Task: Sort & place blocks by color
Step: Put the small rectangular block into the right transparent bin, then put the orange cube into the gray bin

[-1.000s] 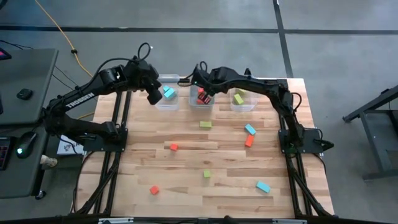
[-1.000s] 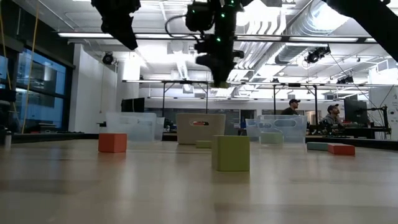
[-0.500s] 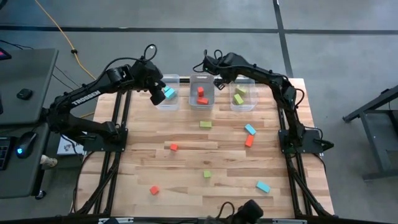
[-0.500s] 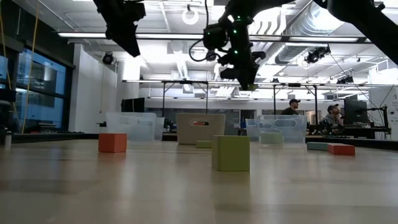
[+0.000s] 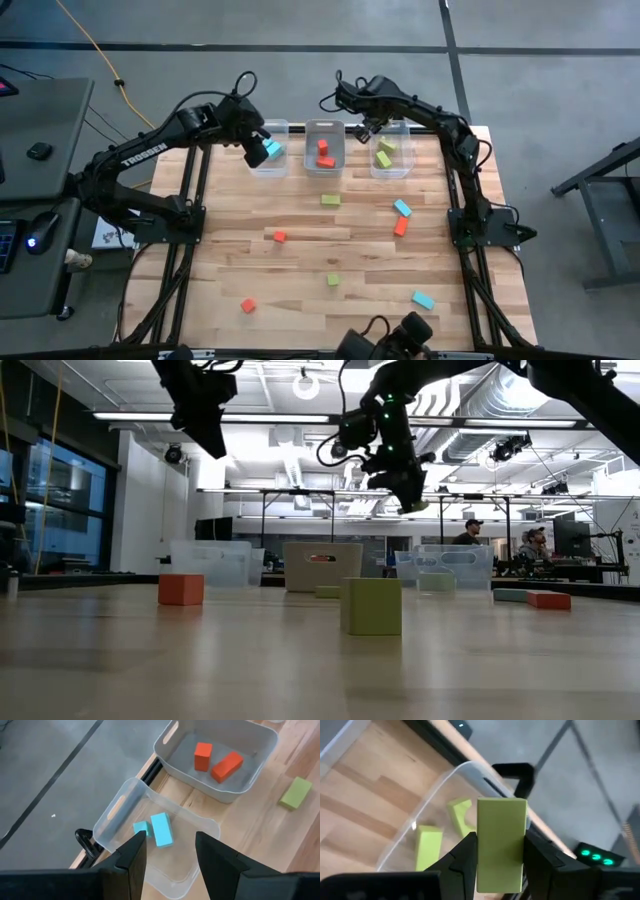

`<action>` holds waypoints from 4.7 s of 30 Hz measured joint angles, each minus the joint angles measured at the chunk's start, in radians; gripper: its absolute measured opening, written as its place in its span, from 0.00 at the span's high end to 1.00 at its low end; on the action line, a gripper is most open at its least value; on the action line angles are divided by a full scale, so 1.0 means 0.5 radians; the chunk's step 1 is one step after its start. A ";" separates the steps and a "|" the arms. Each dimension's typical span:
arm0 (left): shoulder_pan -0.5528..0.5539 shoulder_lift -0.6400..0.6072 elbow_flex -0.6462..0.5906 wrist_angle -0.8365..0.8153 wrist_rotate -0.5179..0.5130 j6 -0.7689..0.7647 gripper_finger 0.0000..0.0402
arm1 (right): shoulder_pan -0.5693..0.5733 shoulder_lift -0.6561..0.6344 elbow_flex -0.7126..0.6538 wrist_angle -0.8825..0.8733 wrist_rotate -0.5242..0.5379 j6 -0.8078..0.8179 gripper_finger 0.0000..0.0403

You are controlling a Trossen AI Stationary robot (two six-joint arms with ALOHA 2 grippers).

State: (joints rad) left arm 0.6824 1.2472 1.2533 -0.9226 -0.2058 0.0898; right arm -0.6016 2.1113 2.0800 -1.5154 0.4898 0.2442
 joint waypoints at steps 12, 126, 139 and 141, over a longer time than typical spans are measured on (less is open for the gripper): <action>0.073 -0.001 0.000 0.000 0.000 -0.016 0.64 | -0.107 0.000 -0.005 -0.113 -0.405 -0.088 0.74; 0.068 -0.002 0.000 -0.204 0.250 -0.348 0.52 | 0.127 -0.019 0.523 -0.112 -0.596 0.145 0.60; -0.304 -0.008 -0.151 -0.478 0.361 -0.716 0.51 | 0.356 -0.318 0.485 -0.111 -0.341 0.269 0.60; -0.398 -0.008 -0.195 -0.481 0.362 -0.800 0.51 | 0.360 -0.350 0.485 -0.110 -0.312 0.272 0.60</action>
State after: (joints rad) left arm 0.4833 1.2434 1.1559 -1.1629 -0.0250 -0.3100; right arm -0.4217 1.9363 2.3226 -1.5706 0.3336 0.3803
